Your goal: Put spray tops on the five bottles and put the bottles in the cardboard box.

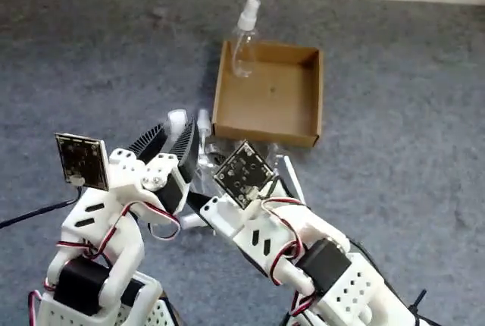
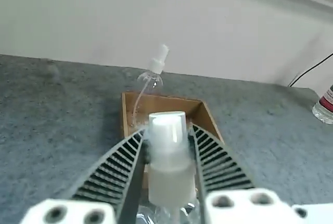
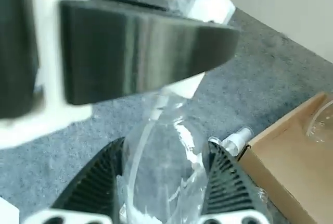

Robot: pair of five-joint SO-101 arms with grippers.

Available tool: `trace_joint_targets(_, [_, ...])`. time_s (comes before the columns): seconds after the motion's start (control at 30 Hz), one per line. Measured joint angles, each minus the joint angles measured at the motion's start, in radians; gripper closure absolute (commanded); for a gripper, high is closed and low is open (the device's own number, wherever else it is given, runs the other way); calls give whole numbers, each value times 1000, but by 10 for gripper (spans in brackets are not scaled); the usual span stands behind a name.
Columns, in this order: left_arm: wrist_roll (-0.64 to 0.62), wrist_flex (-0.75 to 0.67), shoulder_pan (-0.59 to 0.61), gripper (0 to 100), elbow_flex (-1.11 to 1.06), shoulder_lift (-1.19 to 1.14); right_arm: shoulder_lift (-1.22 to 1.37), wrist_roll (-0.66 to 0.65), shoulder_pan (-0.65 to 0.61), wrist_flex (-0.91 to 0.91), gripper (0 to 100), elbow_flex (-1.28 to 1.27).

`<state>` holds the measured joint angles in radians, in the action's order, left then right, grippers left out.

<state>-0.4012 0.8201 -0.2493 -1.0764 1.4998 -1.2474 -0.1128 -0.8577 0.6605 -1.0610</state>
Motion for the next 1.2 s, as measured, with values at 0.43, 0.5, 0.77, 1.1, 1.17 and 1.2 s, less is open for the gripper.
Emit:
trace_joint_targets(0.43, [2, -8, -43, 996, -78, 2, 0, 72, 43, 3, 995, -3])
trace_joint_targets(0.5, [2, -8, -55, 996, -78, 6, 0, 80, 46, 3, 995, -3])
trace_joint_targets(0.77, [2, -8, -69, 996, -80, 8, 2, 41, 107, -11, 995, -3])
trace_joint_targets(1.1, [2, -8, -69, 995, -80, 8, 2, -58, 126, -21, 995, -3])
trace_joint_targets(1.17, [2, -8, -69, 995, -78, 8, 2, -34, 126, -40, 995, -3])
trace_joint_targets(1.2, [2, -8, -69, 993, -78, 8, 2, -15, 126, -51, 995, -5])
